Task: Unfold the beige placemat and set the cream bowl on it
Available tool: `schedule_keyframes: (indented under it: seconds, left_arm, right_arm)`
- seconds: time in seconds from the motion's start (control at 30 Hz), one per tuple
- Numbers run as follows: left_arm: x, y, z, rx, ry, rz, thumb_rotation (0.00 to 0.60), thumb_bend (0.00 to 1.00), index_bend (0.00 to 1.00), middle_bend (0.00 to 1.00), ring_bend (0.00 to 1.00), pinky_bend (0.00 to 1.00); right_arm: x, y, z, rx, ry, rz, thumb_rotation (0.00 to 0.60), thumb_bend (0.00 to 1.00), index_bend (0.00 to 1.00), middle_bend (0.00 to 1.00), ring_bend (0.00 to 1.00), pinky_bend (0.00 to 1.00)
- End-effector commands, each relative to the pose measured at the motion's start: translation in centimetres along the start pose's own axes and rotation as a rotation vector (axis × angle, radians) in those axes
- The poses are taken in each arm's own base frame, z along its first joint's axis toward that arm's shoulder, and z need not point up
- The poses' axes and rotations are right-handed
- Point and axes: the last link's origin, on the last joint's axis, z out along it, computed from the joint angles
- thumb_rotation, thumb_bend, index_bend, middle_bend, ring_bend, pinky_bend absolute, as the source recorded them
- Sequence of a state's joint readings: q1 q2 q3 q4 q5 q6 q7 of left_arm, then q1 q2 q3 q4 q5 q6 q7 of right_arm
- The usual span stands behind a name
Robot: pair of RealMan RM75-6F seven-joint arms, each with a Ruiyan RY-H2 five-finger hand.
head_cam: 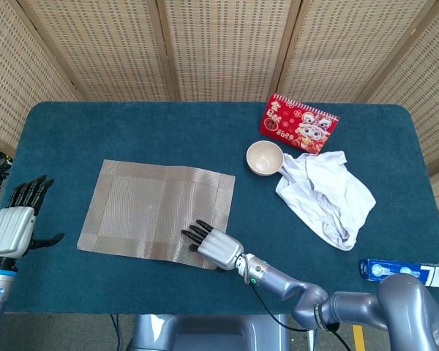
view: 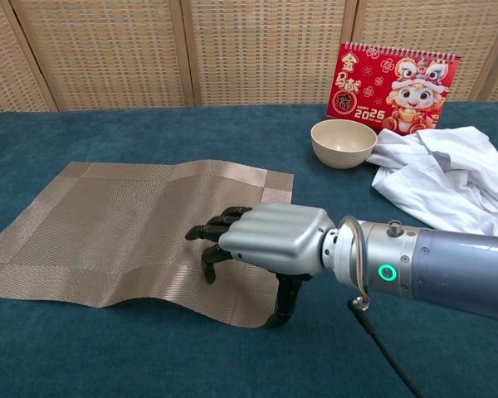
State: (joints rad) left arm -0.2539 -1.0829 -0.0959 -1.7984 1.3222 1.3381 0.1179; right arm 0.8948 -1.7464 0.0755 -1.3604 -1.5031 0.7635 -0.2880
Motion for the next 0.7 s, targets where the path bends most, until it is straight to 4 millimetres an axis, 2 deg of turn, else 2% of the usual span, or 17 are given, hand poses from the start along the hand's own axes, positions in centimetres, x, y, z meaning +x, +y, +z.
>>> schedule_keyframes:
  seconds: [0.03,0.37,0.7]
  left_arm:
    - [0.0,0.0,0.0,0.001,0.000,-0.001,0.600,0.00,0.00,0.00,0.00,0.00]
    - [0.0,0.1,0.0,-0.003,0.000,0.002,0.600,0.00,0.00,0.00,0.00,0.00]
    - [0.0,0.1,0.0,-0.006,-0.002,0.002,0.600,0.00,0.00,0.00,0.00,0.00]
  right_arm:
    - [0.0,0.0,0.0,0.001,0.000,0.001,0.600,0.30,0.34,0.00,0.00,0.00]
    - [-0.1,-0.4,-0.6,0.019,-0.014,-0.013,0.600,0.40,0.34,0.01,0.00,0.00]
    - [-0.6,-0.2,-1.4,0.022,-0.030,-0.034,0.600,0.42,0.36,0.02,0.00,0.00]
